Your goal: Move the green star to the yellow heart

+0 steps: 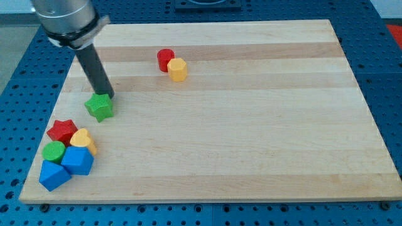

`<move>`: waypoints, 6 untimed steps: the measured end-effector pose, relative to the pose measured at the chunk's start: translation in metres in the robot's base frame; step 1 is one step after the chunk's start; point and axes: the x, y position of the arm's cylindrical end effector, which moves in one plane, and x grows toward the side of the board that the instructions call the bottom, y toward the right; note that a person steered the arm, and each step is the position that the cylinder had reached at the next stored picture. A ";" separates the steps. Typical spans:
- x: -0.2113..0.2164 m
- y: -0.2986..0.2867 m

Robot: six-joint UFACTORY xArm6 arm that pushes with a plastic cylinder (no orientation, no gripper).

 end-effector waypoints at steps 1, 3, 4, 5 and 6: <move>0.002 0.005; 0.016 0.005; 0.019 0.005; 0.026 0.005; 0.031 0.005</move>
